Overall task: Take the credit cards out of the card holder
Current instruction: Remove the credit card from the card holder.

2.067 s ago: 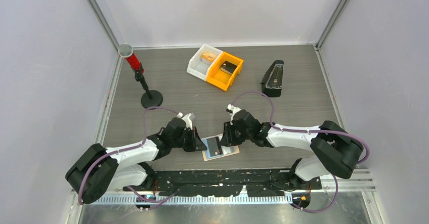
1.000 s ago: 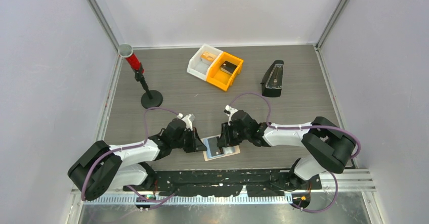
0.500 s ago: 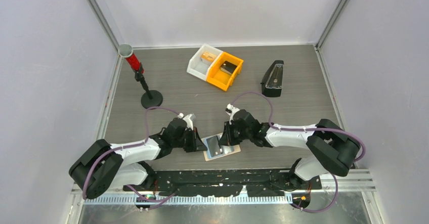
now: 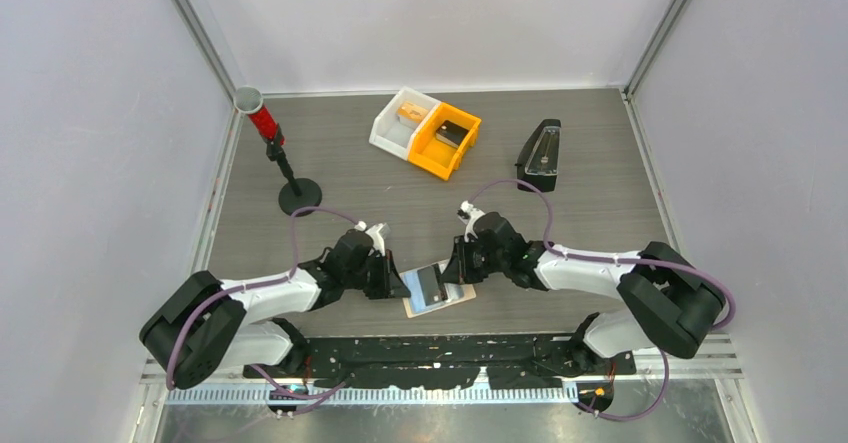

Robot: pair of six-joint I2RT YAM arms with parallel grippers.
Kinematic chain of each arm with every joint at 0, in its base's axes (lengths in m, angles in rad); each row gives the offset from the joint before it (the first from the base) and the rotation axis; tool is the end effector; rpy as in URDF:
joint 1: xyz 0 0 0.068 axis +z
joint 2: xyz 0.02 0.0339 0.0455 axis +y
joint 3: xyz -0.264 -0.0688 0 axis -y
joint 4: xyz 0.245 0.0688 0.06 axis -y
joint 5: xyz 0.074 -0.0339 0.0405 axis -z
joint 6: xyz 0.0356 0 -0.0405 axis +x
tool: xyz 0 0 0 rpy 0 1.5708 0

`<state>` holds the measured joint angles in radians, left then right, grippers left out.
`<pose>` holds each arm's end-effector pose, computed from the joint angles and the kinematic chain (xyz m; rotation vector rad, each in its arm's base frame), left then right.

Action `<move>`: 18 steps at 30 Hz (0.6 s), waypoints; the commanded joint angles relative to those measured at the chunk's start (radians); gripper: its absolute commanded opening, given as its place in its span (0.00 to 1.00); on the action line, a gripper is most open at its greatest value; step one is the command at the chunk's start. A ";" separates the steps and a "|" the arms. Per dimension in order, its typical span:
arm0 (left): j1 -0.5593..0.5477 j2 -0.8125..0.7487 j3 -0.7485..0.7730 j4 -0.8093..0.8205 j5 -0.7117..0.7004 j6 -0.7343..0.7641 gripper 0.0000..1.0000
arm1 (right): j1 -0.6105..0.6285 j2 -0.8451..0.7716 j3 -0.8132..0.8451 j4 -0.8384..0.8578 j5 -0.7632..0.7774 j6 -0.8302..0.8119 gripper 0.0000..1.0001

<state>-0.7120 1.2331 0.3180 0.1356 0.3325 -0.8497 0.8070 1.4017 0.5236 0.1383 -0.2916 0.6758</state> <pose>0.1484 -0.1434 0.1293 0.0029 2.6027 -1.0728 0.1711 0.1934 0.1506 -0.3286 2.5078 1.0253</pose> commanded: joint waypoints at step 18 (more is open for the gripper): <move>0.000 -0.168 0.107 -0.167 0.023 0.020 0.29 | -0.054 -0.322 0.016 -0.192 0.034 -0.008 0.05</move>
<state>-0.7120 1.1461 0.3634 0.0013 0.3336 -0.8280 0.7570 1.1599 0.5198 -0.0174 -0.2817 0.6540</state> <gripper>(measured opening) 0.200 0.071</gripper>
